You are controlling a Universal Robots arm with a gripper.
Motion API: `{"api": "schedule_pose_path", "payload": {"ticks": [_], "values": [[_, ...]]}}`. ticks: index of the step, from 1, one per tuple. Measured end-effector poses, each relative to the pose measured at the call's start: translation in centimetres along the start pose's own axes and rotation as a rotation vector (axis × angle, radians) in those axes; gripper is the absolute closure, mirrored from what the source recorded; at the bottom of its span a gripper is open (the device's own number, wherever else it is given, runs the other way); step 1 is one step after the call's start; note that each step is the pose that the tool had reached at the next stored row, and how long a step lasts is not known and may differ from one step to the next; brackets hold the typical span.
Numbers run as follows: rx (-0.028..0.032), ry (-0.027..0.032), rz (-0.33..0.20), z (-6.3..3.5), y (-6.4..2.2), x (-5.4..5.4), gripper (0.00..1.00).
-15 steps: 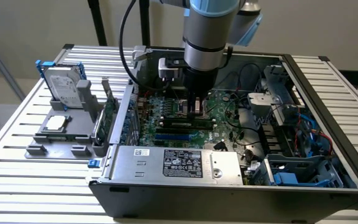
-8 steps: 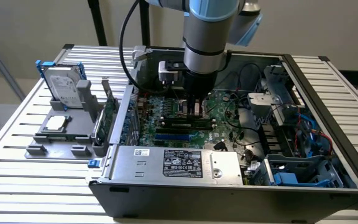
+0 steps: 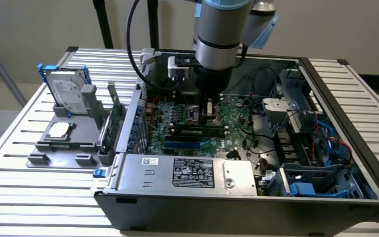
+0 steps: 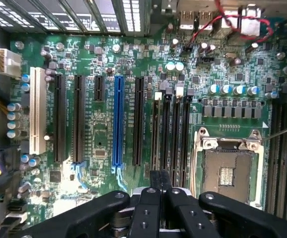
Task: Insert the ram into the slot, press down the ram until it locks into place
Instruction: 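Press down the ram until it locks into place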
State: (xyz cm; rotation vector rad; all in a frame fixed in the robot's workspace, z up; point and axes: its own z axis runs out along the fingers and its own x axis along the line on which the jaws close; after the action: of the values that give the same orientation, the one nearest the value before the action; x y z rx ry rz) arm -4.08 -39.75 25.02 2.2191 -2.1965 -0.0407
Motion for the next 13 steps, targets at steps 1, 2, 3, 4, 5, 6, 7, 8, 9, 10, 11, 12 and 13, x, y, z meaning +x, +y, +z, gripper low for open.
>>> {"api": "schedule_pose_path", "payload": {"ticks": [1, 2, 3, 4, 5, 6, 7, 8, 9, 10, 11, 12, 13], "values": [[-0.0006, 0.0000, 0.000, -0.45, 0.00, 0.0, 0.89], [-0.0017, -0.0001, 0.000, -0.89, -0.02, 0.1, 0.89], [-0.0035, -0.0001, 0.000, -1.28, -0.05, 0.1, 0.89], [-0.0059, 0.0002, 0.000, -1.46, -0.08, 0.1, 0.89], [-0.0059, -0.0004, 0.000, -1.45, -0.08, 0.1, 0.89], [-0.0059, -0.0022, 0.000, -1.45, -0.08, 0.1, 0.89], [-0.0059, -0.0022, 0.000, -1.45, -0.08, 0.1, 0.89], [-0.0059, -0.0022, 0.000, -1.45, -0.08, 0.1, 0.89], [-0.0059, -0.0022, 0.000, -1.45, -0.08, 0.1, 0.89], [-0.0059, -0.0021, 0.000, -1.45, -0.09, 0.1, 0.89], [-0.0058, -0.0022, 0.000, -1.45, -0.09, 0.1, 0.89], [-0.0059, -0.0021, 0.000, -1.45, -0.08, 0.1, 0.89], [-0.0059, -0.0022, 0.000, -1.45, -0.08, 0.1, 0.89]]}}
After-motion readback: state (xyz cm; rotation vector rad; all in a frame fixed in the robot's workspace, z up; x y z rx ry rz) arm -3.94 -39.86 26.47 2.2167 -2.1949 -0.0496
